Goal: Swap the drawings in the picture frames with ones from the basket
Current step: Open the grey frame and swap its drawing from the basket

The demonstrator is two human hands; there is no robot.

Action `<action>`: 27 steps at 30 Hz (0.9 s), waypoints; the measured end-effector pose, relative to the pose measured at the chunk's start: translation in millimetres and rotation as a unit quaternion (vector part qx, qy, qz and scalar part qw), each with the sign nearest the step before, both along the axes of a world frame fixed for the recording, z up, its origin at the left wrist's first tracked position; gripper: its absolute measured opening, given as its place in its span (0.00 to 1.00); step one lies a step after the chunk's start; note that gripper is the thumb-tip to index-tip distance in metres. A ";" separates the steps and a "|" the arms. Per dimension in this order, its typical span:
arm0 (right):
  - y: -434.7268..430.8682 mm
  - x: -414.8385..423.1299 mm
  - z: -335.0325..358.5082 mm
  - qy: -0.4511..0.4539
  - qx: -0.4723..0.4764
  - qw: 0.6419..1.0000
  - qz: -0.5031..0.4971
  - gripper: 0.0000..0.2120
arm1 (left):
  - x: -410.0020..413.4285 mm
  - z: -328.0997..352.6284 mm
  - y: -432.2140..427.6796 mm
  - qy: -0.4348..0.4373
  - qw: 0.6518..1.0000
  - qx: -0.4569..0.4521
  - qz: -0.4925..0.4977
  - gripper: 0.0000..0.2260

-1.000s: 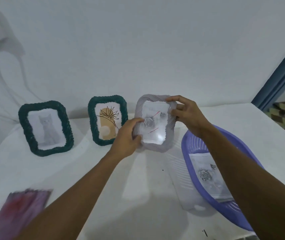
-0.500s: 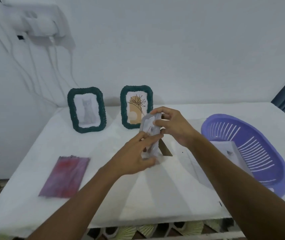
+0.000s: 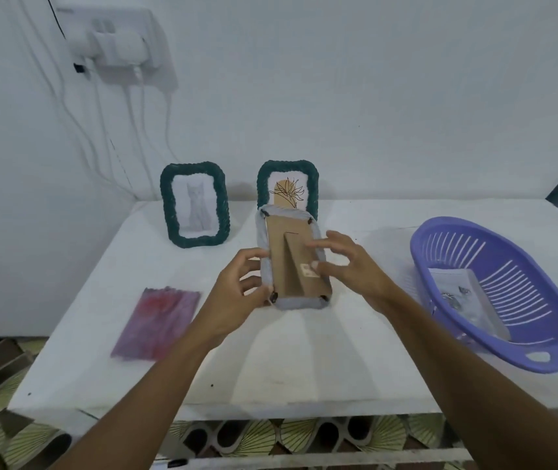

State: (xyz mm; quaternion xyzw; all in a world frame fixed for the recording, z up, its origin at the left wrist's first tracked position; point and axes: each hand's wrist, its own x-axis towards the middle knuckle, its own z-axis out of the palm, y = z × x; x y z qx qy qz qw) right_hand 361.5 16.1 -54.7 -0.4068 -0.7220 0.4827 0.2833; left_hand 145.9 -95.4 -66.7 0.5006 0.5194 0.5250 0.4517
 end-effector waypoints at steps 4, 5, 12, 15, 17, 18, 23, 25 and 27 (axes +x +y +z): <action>-20.1 6.4 -32.7 0.012 0.032 0.999 0.001 0.18 | -6.8 -21.4 -7.2 -0.015 0.999 -0.044 -0.015 0.26; -24.5 6.6 -40.0 -0.016 0.066 0.998 -0.006 0.19 | -8.3 -27.2 -8.6 0.019 0.998 -0.055 -0.020 0.28; -50.9 17.8 -72.0 -0.142 0.138 0.980 -0.006 0.22 | -18.0 -61.5 -23.4 0.352 0.936 -0.022 -0.021 0.32; -61.1 25.0 -81.5 -0.203 0.166 0.965 -0.026 0.23 | -16.5 -66.5 -30.9 0.378 0.925 0.000 -0.024 0.31; -63.7 28.6 -85.9 -0.207 0.176 0.961 -0.044 0.22 | -16.9 -69.0 -32.8 0.379 0.925 -0.002 -0.021 0.31; -64.2 30.1 -87.1 -0.202 0.175 0.962 -0.053 0.22 | -17.1 -70.7 -32.9 0.382 0.924 -0.004 -0.022 0.31; -59.3 34.4 -88.0 -0.192 0.173 0.964 -0.066 0.20 | -16.0 -74.3 -32.5 0.422 0.906 0.009 -0.025 0.33; -56.8 35.1 -88.4 -0.190 0.174 0.964 -0.067 0.19 | -15.7 -75.0 -30.9 0.422 0.907 0.015 -0.014 0.33; -55.2 34.6 -89.3 -0.183 0.174 0.965 -0.075 0.18 | -15.3 -76.1 -29.2 0.421 0.907 0.025 0.001 0.31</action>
